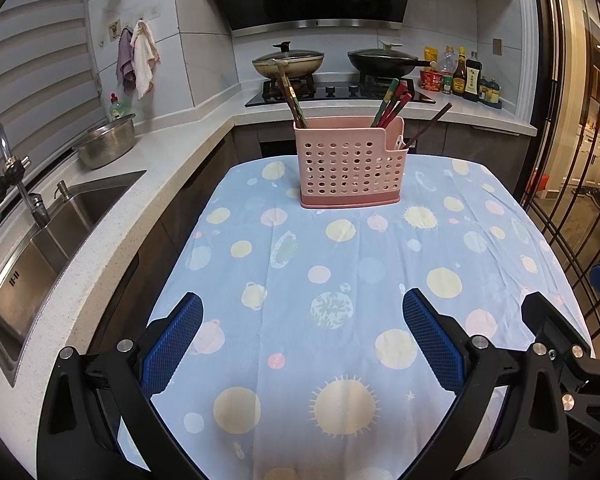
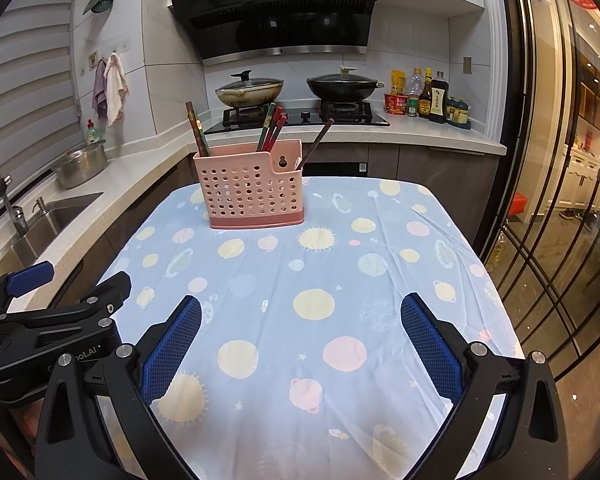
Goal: Organize utensils
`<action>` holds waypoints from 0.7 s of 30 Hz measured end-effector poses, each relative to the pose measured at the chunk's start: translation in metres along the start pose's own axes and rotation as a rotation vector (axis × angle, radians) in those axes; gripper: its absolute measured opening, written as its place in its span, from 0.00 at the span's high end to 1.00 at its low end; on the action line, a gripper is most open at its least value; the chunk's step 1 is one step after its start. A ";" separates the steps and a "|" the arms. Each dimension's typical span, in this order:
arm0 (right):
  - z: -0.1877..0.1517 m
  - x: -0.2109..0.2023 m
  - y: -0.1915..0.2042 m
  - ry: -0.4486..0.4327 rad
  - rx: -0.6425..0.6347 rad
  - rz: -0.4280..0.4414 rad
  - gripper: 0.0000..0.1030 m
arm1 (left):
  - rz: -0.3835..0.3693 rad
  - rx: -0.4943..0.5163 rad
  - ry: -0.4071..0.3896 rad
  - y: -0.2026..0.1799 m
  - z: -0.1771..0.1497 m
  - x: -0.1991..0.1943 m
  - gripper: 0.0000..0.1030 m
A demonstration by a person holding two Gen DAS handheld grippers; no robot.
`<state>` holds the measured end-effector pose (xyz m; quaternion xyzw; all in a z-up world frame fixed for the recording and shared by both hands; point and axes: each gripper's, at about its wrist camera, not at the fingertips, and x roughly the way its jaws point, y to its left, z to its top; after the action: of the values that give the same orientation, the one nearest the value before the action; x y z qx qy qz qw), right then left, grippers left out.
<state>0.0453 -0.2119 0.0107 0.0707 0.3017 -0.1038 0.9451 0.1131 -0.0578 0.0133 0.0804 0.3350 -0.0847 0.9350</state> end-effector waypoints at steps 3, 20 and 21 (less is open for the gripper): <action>0.000 0.000 0.002 0.000 -0.001 0.001 0.06 | 0.004 -0.001 0.001 0.000 0.000 0.000 0.07; 0.000 0.000 0.005 0.003 -0.003 0.003 0.06 | 0.012 0.003 0.010 0.003 0.001 0.003 0.07; 0.000 -0.001 0.005 0.003 -0.003 0.003 0.06 | 0.011 0.002 0.010 0.003 0.001 0.003 0.07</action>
<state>0.0461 -0.2074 0.0115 0.0701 0.3031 -0.1018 0.9449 0.1165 -0.0557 0.0124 0.0838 0.3392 -0.0794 0.9336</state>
